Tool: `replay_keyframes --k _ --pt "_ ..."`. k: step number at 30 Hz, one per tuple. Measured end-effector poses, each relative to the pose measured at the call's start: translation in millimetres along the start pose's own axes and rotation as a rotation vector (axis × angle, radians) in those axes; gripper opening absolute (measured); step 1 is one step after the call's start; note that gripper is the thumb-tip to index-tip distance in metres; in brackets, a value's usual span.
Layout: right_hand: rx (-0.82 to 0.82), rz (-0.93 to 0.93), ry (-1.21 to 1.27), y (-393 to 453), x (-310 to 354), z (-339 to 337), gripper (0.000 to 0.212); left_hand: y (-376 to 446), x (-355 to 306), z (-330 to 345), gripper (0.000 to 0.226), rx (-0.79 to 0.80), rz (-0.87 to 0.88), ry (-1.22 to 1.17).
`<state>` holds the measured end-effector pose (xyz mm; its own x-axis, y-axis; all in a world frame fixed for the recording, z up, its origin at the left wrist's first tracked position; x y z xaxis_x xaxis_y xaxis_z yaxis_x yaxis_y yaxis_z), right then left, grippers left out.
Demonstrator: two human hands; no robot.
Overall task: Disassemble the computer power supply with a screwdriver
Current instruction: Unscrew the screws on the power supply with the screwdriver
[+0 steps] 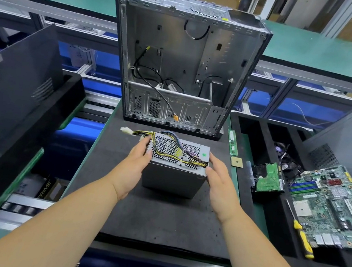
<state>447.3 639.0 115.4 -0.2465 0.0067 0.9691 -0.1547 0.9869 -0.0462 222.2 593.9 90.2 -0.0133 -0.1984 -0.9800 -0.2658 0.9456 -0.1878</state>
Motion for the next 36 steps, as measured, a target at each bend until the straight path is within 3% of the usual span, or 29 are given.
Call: replay_keyframes --k 8,15,27,29,33,36 --pt "0.090 -0.124 -0.195 4.2 4.4 -3.5 0.043 -6.6 -5.3 -3.9 0.061 0.072 0.016 0.054" --pt "0.076 -0.241 -0.260 5.0 10.6 -1.9 0.044 -11.2 -18.1 -1.6 0.065 0.080 0.038 0.000" --pt "0.145 -0.172 -0.211 -1.4 13.1 4.0 0.047 -14.5 -22.9 -4.8 0.066 0.086 -0.010 -0.006" --pt "0.194 -0.137 -0.211 -4.0 13.5 7.9 0.057 -15.4 -23.8 -3.2 0.066 0.092 -0.020 -0.001" --pt "0.201 -0.171 -0.345 -4.8 10.1 9.0 0.110 -16.0 -23.4 -1.0 0.066 0.110 -0.040 0.012" --pt "0.152 -0.171 -0.325 -2.3 7.4 6.2 0.113 -14.9 -22.2 0.2 0.067 0.114 -0.060 0.006"
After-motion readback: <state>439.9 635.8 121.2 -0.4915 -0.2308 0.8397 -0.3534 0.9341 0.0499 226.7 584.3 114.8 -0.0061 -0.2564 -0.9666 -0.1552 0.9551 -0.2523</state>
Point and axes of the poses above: each hand's wrist, its own y-axis towards the middle knuckle, its own z-axis out of the palm, x = y × z, the point moved 9 cm from there along y, towards the middle knuckle, and after that the axes turned 7 degrees about -x, right-handed, at the moved point
